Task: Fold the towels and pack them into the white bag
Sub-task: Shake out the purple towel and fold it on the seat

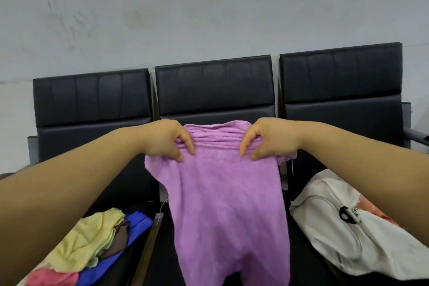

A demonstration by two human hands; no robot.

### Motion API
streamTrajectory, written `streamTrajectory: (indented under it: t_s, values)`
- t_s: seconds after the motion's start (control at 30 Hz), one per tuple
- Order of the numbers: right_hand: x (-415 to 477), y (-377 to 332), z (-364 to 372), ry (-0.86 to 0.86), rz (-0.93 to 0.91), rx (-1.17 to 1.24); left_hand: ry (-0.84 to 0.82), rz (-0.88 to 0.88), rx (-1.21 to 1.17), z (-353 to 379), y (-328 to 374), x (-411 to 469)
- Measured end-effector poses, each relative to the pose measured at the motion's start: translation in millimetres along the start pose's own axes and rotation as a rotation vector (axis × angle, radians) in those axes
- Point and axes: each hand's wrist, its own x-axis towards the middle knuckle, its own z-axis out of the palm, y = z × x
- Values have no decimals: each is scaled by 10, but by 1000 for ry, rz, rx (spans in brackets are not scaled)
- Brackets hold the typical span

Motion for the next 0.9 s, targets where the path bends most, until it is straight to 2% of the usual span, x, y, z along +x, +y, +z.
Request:
streamTrajectory:
  t_s: [0.27,0.4,0.47,0.53,0.6,0.7,0.8,0.9]
  values:
    - [702,312,-534,216,-6,-167,174,-29,156,-582,-242,439]
    - [709,256,-804,349,-70,-286,297,-14,312,-906,-207,416]
    - [616,226,-795,369,-77,-348,308,-24,361,-879,-131,289]
    - [489,237,-660,325,-64,-342,253,-24,403,-715,-32,131]
    - [357,301,-344,239,-84,-273,151,0,347,-383,49,-47]
    - [158,460,293,51,-44,-68,-57,-31,17,210,112,-283]
    - [-29,712,1135,-244,139,204,-263,-59,-326,1058,68,-447]
    - [-222,937,1974,-341,225,369,-416,-72,-583,1947,-12,-628]
